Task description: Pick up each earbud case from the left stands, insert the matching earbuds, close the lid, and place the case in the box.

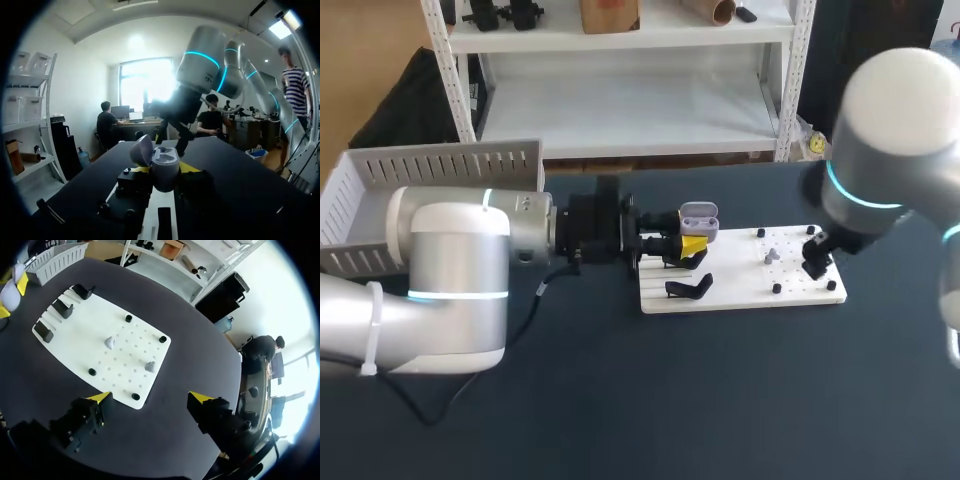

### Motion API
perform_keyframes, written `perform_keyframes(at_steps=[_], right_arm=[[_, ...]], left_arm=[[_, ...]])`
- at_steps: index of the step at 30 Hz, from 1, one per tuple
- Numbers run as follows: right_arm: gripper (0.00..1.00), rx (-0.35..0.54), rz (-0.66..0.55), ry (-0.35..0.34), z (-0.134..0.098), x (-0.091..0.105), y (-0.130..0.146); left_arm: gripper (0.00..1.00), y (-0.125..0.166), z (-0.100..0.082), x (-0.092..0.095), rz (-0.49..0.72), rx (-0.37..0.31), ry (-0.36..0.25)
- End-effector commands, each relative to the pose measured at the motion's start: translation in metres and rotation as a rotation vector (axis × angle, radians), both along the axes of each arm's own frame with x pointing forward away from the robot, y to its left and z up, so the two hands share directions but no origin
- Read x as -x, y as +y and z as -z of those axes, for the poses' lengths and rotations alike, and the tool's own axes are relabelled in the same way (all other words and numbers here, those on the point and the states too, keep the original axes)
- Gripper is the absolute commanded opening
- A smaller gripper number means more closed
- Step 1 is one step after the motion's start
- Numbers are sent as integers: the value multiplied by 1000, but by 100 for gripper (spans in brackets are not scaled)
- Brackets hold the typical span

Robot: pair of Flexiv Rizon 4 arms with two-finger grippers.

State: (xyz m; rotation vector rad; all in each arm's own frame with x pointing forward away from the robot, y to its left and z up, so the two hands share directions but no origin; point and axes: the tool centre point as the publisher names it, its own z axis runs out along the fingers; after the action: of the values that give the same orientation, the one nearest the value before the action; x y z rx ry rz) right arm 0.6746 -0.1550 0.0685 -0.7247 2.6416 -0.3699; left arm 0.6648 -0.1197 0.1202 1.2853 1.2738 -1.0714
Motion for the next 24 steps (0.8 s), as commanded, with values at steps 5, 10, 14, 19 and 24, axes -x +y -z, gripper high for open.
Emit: perform_keyframes(at_steps=[5, 10, 14, 19, 24], right_arm=[[94, 32, 16, 34, 13, -14, 18], [84, 36, 35, 53, 18, -17, 20], [79, 22, 72, 61, 23, -20, 17], [63, 25, 71, 72, 28, -24, 15], [55, 40, 56, 86, 33, -26, 12]], left_arm=[[0, 0, 1, 1, -4, 4, -3], [0, 0, 1, 1, -4, 4, -3], [0, 0, 1, 1, -4, 4, -3], [0, 0, 1, 1, -4, 4, -3], [0, 0, 1, 1, -4, 4, -3]])
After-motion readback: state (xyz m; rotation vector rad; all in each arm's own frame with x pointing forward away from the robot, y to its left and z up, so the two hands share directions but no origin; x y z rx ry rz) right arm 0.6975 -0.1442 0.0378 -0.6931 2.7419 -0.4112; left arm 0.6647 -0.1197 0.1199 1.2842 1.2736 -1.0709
